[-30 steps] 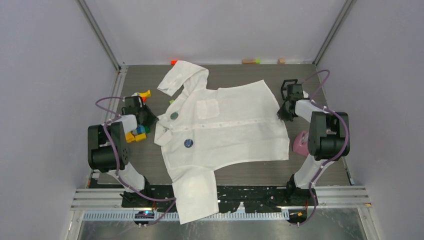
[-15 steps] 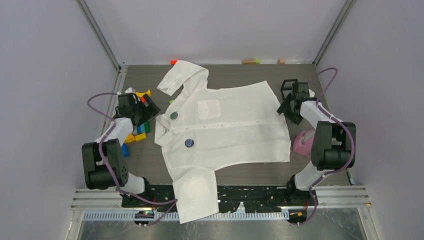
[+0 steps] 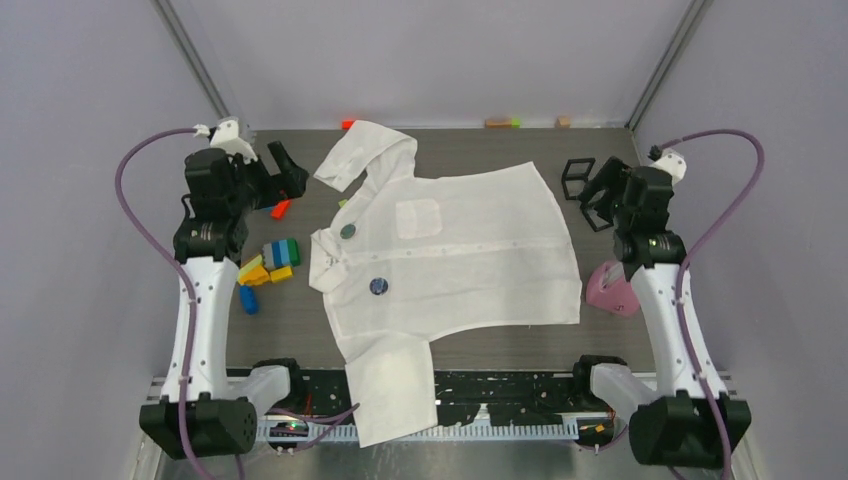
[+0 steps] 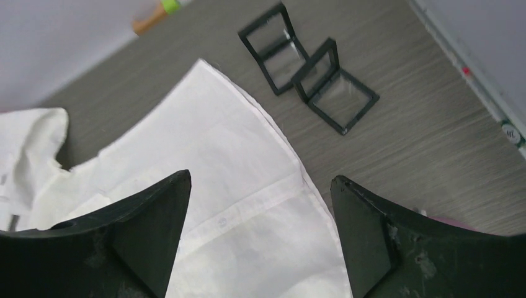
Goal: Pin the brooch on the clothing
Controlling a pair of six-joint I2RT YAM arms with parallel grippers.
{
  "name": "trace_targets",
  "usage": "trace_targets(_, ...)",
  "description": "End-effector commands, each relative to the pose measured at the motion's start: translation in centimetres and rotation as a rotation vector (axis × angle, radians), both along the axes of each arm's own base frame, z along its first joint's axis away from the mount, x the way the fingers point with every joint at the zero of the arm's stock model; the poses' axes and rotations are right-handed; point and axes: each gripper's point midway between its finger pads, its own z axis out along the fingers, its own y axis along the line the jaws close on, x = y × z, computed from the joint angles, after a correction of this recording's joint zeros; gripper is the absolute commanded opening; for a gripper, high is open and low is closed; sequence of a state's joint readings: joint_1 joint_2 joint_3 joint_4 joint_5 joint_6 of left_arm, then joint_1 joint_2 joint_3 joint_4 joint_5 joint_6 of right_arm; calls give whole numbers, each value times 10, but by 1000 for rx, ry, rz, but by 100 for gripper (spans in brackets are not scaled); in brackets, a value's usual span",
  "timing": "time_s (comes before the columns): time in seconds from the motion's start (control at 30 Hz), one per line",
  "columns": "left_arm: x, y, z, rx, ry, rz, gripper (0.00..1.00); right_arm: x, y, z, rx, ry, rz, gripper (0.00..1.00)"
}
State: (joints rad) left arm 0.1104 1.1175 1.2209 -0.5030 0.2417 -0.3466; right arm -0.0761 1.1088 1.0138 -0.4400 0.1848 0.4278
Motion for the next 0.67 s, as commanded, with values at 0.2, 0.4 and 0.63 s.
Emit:
trace_targets(0.2,-54,-15,10,263,-233,-75,100,-38,-8,46,-106,-412,-20,93)
trace_targets(0.4,-58,-12,13,265,-258,-55,100,-39,-6,45,-97,-421,-14,94)
trace_targets(0.63,-58,-11,10,274,-253,-57,100,-37,-3,44,-90,-416,-1,94)
